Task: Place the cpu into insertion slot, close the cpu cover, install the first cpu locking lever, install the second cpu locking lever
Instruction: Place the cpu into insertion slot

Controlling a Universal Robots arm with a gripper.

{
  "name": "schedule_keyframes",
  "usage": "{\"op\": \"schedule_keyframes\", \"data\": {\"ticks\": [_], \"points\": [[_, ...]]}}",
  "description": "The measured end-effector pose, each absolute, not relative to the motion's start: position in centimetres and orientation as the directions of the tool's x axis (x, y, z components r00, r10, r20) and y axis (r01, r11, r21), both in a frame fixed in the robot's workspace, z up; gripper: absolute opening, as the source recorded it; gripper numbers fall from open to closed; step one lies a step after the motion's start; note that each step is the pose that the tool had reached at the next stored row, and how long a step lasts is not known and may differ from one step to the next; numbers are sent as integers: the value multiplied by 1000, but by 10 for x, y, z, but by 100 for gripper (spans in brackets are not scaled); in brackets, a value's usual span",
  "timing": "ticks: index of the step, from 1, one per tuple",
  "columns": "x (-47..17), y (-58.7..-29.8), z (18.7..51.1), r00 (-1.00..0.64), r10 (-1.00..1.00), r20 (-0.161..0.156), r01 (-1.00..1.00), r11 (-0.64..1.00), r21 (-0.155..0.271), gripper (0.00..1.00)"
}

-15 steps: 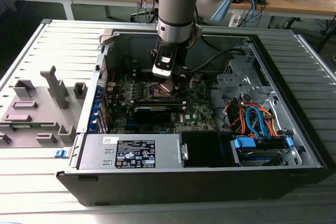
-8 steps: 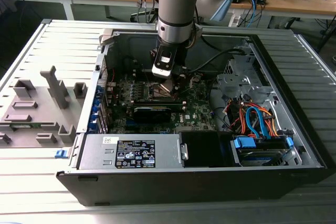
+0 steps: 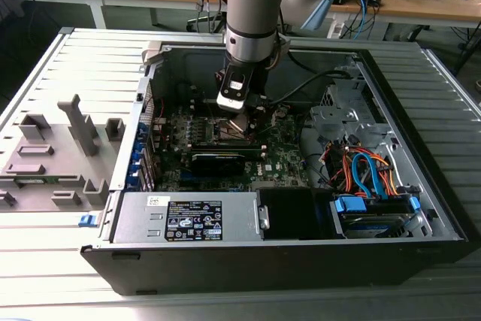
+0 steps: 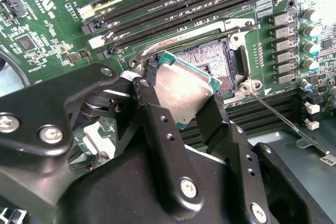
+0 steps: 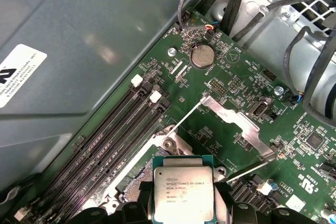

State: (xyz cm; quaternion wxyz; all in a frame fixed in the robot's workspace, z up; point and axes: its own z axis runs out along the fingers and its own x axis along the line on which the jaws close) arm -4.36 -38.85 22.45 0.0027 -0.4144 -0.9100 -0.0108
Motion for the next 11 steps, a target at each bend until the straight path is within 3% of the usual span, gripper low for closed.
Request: {"op": "schedule_keyframes", "data": {"ticks": [11], "points": [[-44,-388,224,-643,765,14,766,643,17,55]]}}
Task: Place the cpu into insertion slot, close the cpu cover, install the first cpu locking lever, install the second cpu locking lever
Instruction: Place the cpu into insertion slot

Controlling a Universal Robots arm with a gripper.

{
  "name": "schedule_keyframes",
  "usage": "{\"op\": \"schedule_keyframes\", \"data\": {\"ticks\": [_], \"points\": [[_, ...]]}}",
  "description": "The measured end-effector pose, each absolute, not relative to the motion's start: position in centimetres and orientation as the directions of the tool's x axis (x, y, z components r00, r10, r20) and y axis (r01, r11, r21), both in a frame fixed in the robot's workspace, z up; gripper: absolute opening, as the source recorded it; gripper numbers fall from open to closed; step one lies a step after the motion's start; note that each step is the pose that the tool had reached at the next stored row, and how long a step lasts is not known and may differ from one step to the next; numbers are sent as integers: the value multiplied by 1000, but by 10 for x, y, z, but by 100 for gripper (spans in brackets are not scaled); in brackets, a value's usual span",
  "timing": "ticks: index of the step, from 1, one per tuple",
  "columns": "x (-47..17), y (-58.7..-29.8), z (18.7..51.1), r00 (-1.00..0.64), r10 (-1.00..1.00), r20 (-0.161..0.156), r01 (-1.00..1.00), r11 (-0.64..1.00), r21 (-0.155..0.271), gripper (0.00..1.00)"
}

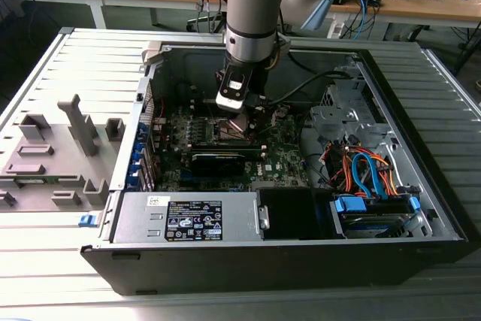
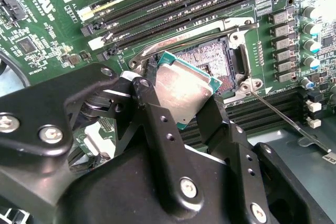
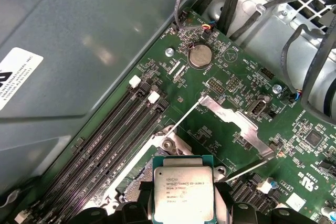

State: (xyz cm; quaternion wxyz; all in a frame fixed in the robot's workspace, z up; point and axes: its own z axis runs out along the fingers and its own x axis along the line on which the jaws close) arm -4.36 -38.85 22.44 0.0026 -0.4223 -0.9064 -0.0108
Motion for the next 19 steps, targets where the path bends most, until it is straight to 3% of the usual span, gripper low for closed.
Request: {"op": "schedule_keyframes", "data": {"ticks": [19], "points": [[-44,-388,224,-628,778,14,778,628,17,55]]}}
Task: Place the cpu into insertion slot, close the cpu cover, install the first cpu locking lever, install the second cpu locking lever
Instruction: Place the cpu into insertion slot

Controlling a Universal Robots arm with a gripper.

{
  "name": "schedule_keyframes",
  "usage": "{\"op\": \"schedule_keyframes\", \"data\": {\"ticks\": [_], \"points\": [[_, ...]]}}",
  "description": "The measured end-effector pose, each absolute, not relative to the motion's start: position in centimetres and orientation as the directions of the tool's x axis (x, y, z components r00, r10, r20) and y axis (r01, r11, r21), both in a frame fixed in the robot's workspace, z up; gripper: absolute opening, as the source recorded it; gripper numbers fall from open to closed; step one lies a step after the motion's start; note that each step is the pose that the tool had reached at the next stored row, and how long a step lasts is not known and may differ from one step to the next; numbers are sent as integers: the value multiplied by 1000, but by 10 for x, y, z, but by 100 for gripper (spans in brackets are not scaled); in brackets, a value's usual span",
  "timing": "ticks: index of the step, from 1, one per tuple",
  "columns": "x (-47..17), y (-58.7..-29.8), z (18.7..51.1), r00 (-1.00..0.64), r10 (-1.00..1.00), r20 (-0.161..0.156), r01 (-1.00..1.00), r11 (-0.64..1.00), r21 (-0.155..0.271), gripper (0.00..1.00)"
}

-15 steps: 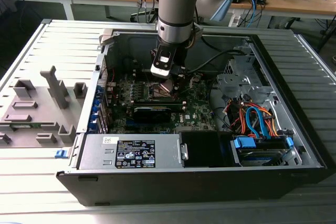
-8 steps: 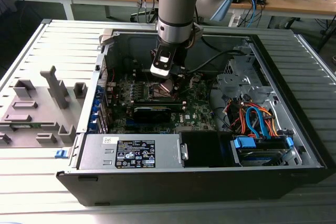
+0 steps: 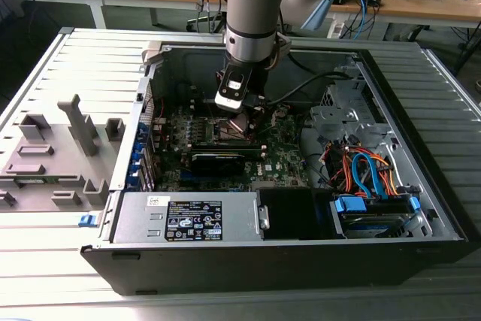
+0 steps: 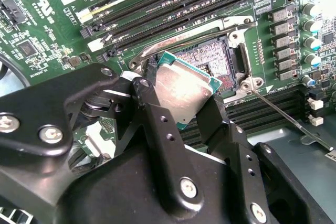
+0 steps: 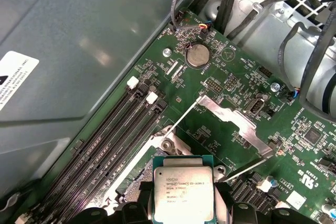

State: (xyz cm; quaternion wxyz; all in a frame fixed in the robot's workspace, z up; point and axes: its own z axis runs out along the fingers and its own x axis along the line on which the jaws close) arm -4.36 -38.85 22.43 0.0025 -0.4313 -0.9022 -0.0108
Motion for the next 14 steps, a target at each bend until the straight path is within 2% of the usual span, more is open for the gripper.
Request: {"op": "schedule_keyframes", "data": {"ticks": [14], "points": [[-44,-388,224,-619,786,14,786,618,17,55]]}}
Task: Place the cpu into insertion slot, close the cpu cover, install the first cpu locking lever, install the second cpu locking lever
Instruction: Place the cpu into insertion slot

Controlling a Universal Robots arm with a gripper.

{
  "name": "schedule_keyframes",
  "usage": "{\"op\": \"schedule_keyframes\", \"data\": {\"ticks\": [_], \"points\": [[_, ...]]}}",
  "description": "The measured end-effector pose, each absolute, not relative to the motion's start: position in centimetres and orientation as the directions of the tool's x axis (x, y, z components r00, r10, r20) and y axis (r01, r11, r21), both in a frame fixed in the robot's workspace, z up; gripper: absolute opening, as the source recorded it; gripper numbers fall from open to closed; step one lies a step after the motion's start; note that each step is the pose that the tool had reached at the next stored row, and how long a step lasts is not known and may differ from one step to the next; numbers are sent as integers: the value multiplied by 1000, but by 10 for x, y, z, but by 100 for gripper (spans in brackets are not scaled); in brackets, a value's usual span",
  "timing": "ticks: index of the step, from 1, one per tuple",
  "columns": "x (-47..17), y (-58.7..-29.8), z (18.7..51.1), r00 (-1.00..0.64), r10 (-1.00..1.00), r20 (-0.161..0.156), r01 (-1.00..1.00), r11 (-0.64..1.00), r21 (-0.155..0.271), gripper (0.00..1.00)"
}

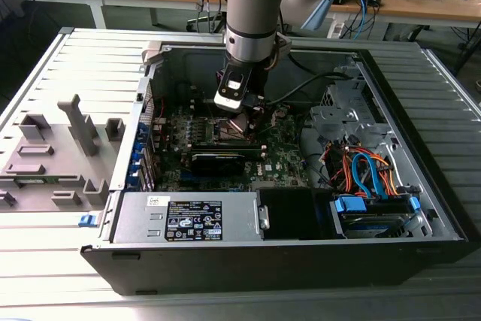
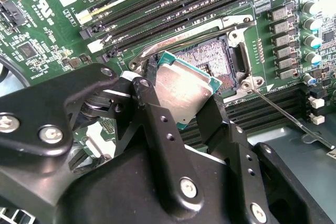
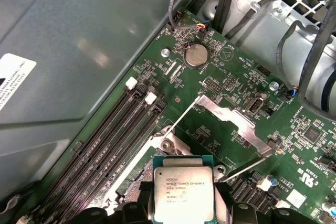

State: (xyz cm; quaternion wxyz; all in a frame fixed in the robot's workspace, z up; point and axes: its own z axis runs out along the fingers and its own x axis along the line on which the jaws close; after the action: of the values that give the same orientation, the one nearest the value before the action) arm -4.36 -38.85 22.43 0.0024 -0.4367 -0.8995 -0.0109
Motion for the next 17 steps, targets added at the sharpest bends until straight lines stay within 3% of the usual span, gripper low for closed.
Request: {"op": "schedule_keyframes", "data": {"ticks": [17], "points": [[-44,-388,224,-603,798,14,798,603,17,55]]}}
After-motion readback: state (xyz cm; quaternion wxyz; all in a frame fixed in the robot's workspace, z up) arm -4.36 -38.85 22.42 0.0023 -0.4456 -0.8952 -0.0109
